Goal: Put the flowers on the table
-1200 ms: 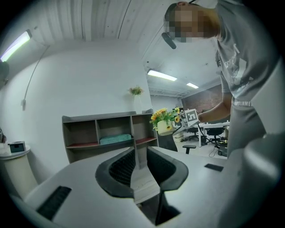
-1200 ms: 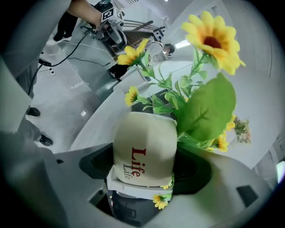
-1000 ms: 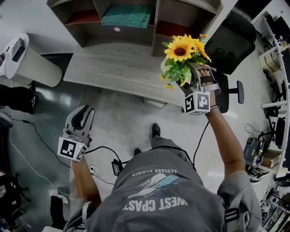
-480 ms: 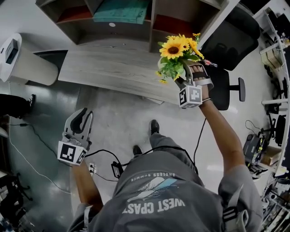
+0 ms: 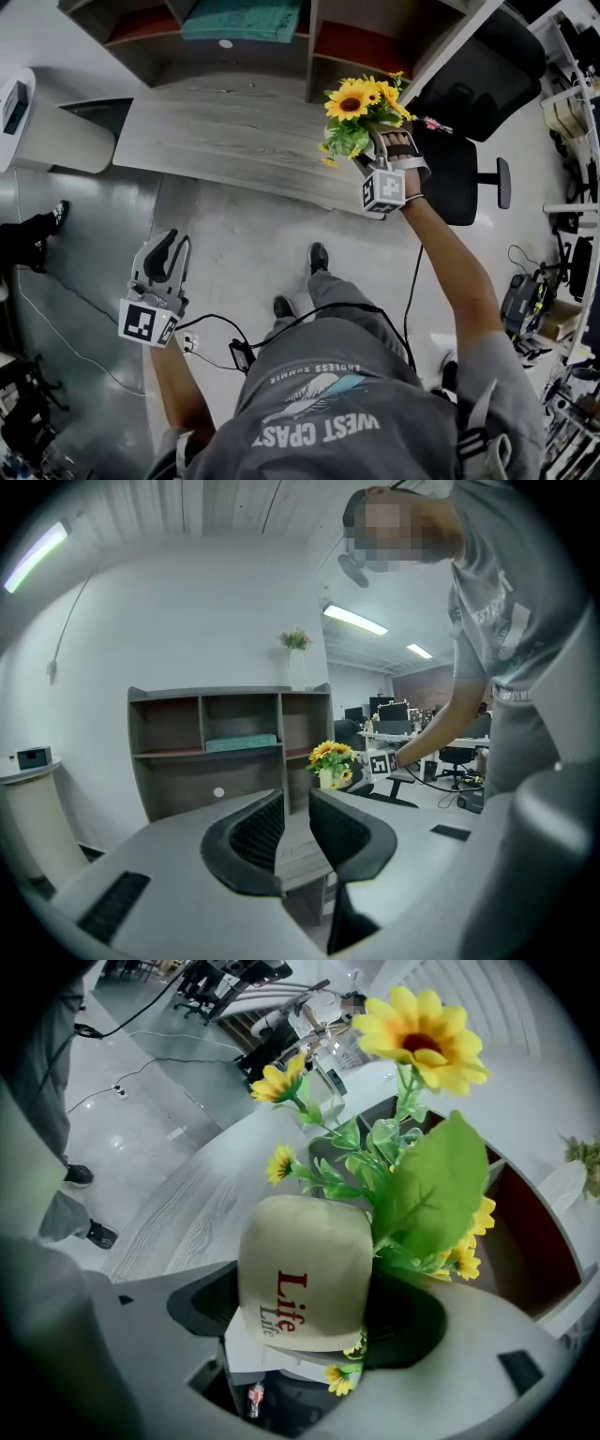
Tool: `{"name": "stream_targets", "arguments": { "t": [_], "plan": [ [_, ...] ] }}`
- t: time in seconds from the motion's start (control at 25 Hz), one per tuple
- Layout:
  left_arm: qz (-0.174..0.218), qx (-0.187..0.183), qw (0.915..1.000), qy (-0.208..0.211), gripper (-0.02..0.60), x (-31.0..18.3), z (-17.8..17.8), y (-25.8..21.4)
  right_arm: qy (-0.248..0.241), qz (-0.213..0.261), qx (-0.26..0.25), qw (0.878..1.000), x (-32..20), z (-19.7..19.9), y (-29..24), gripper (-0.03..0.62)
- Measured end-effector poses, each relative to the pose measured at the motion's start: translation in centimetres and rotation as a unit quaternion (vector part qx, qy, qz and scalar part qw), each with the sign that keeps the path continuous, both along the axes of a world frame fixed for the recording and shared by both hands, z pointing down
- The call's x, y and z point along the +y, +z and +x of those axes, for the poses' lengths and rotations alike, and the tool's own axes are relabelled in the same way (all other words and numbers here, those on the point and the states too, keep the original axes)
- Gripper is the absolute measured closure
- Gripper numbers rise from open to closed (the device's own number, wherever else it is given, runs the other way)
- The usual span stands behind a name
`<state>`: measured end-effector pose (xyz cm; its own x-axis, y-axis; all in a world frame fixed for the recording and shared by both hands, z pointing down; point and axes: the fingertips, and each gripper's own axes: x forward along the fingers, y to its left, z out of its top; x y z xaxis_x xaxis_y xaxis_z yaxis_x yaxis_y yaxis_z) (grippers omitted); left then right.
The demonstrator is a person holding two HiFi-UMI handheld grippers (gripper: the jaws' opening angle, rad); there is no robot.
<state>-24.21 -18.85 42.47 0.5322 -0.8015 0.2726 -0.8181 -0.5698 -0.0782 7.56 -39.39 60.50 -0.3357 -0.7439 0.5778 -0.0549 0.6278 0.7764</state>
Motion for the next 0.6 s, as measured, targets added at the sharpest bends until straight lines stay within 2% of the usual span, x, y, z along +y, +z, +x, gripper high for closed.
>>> {"name": "stream_targets", "arguments": {
  "t": [0.6],
  "plan": [
    [-0.026, 0.000, 0.9996, -0.008, 0.491, -0.1, 1.3, 1.6, 0.017, -0.053, 0.038, 0.998, -1.9, 1.5, 8.7, 0.203]
  ]
}}
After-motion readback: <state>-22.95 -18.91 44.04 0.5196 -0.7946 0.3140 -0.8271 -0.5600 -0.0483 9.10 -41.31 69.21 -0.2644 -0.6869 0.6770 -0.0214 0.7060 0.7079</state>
